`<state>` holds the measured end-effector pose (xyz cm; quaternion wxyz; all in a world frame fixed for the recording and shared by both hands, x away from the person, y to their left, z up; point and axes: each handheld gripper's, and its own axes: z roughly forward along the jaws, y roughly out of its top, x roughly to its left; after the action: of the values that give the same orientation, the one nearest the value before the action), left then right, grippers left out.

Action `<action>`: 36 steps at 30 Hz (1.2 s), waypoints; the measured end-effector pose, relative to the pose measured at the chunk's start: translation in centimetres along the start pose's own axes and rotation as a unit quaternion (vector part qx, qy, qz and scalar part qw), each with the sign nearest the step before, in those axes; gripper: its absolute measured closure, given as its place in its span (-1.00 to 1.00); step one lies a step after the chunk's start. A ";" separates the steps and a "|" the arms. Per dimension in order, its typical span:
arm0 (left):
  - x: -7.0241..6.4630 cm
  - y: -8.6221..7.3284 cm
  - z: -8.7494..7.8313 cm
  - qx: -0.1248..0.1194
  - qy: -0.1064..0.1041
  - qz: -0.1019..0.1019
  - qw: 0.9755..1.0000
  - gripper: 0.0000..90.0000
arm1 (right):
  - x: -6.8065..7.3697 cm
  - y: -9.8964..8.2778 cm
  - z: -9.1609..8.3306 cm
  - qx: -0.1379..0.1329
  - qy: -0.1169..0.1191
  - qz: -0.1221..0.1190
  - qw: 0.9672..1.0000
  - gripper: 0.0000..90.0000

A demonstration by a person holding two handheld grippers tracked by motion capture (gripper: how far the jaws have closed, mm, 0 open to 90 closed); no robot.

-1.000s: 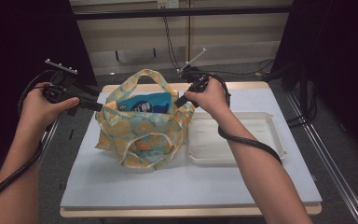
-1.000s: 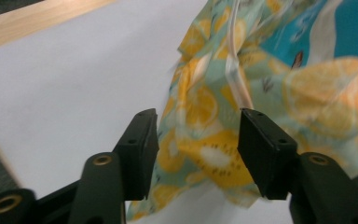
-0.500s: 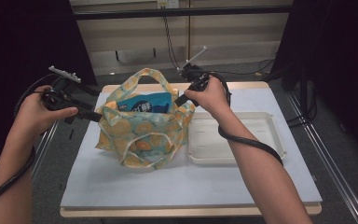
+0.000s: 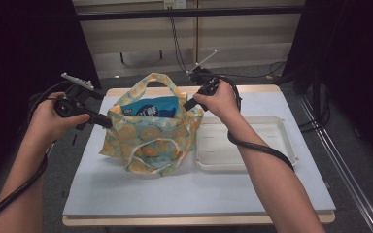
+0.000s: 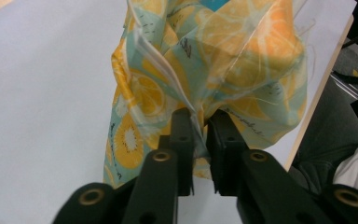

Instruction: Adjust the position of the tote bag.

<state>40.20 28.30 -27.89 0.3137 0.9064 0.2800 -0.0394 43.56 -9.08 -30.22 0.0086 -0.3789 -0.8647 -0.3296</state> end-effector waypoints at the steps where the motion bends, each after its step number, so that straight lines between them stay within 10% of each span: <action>1: 0.1 0.0 -0.2 0.002 0.006 0.000 1.000 0.89 | -0.1 0.0 0.0 0.001 0.001 0.005 1.000 1.00; 29: 3.4 -4.1 2.5 0.037 0.013 -0.071 0.997 0.89 | -2.5 -0.7 2.9 0.010 0.012 0.029 0.999 0.99; 36: 3.0 -3.6 2.8 0.038 0.009 -0.064 0.997 0.89 | -2.1 -1.0 1.8 0.005 0.002 0.022 1.000 0.67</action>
<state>41.09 30.44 -32.86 0.2732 0.8982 0.3389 -0.0618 44.78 -9.93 -32.73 0.0192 -0.3973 -0.8578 -0.3255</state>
